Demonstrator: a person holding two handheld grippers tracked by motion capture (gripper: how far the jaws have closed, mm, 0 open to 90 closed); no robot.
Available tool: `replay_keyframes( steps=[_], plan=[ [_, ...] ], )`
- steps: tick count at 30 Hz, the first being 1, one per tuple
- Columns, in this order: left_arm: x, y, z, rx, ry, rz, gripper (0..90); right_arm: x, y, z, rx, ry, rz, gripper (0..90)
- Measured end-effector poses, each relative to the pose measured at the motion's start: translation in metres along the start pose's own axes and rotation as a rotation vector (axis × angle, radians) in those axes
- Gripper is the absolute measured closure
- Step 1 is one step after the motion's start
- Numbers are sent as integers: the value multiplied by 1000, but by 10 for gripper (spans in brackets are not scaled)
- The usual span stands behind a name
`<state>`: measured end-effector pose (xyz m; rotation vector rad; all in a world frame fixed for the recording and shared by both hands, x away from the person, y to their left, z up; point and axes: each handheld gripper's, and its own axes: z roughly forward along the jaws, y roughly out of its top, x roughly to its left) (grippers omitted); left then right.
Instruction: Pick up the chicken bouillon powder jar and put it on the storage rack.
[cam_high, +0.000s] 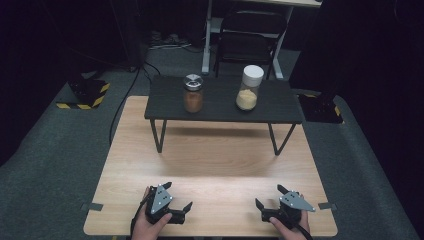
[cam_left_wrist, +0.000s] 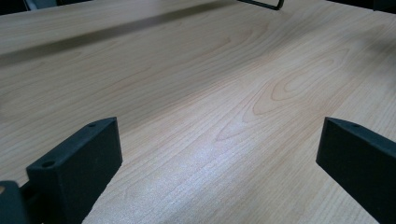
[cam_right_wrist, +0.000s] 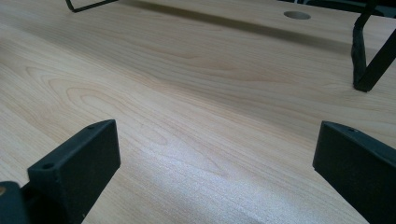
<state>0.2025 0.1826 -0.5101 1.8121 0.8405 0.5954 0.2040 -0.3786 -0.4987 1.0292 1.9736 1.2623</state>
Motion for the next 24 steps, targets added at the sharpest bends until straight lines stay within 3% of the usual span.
replay_keyframes(
  steps=[24],
  plan=[
    [0,2,4,2,-15,0,5,-2,-1,-4,3,13,-1,2]
  ],
)
